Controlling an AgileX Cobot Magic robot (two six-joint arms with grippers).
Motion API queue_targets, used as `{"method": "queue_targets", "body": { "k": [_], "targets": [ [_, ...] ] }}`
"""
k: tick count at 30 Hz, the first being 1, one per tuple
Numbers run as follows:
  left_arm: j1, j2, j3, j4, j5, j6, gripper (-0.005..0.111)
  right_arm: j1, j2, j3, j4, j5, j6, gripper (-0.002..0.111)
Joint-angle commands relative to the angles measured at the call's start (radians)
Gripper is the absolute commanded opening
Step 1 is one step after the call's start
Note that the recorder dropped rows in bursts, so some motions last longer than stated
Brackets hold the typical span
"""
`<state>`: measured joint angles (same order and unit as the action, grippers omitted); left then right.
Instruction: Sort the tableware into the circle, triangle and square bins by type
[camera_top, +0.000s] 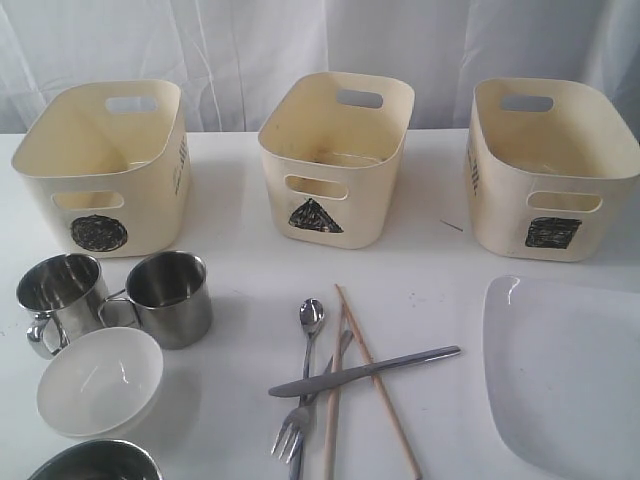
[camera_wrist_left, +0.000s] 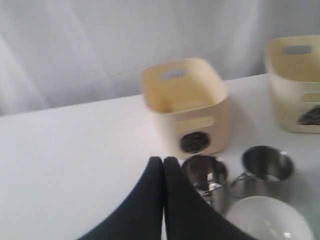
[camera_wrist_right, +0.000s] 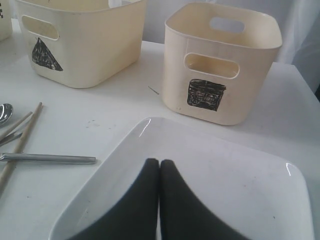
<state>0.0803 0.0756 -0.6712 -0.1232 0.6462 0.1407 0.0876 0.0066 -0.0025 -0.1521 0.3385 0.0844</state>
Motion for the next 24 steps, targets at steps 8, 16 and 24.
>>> {"method": "queue_targets", "body": {
  "k": [8, 16, 24],
  "targets": [
    [0.060, -0.076, -0.004, 0.471, 0.344, -0.400, 0.000, -0.007, -0.007, 0.002, 0.001, -0.003, 0.001, 0.000],
    [0.058, -0.076, -0.004, 0.471, 0.370, -0.400, 0.000, -0.007, -0.007, 0.002, 0.001, -0.003, 0.001, 0.000],
    [0.058, -0.076, -0.004, 0.471, 0.370, -0.400, 0.000, -0.007, -0.007, 0.002, 0.001, -0.003, 0.001, 0.000]
  ]
}}
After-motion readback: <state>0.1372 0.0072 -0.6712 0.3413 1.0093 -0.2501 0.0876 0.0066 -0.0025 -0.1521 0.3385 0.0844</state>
